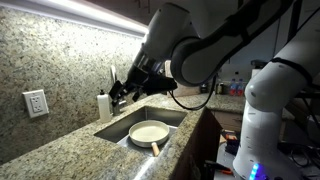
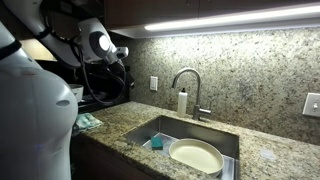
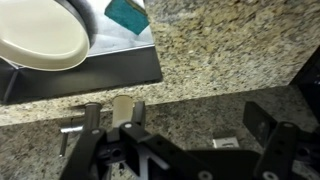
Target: Turn the faucet to the right then open and close the tap and turn the faucet to the left,pick up the sponge and scrub the pan
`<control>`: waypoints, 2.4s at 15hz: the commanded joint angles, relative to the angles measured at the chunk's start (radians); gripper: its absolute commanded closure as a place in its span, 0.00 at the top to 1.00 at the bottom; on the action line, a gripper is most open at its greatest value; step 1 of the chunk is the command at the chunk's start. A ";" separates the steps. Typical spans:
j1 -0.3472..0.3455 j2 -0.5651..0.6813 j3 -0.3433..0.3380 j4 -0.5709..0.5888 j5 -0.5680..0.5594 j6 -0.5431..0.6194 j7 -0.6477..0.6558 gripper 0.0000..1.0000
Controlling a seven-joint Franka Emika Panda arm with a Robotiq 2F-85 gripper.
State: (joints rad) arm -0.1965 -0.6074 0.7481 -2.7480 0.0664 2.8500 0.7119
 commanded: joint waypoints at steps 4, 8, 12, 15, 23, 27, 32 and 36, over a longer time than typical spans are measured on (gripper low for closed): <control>-0.299 -0.017 0.179 0.115 -0.155 -0.066 0.192 1.00; -0.359 0.012 0.174 0.189 -0.192 -0.129 0.185 1.00; -0.325 0.012 0.147 0.179 -0.197 -0.112 0.176 1.00; -0.357 0.008 0.174 0.186 -0.232 -0.109 0.178 1.00; -0.495 0.146 0.169 0.238 -0.324 -0.020 0.152 1.00; -0.564 0.277 0.188 0.290 -0.360 0.043 0.137 1.00; -0.700 0.348 0.285 0.361 -0.414 0.039 0.158 1.00; -0.810 0.360 0.362 0.413 -0.475 0.013 0.169 1.00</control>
State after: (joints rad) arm -0.9302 -0.2723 1.0529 -2.3748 -0.3498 2.8740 0.8558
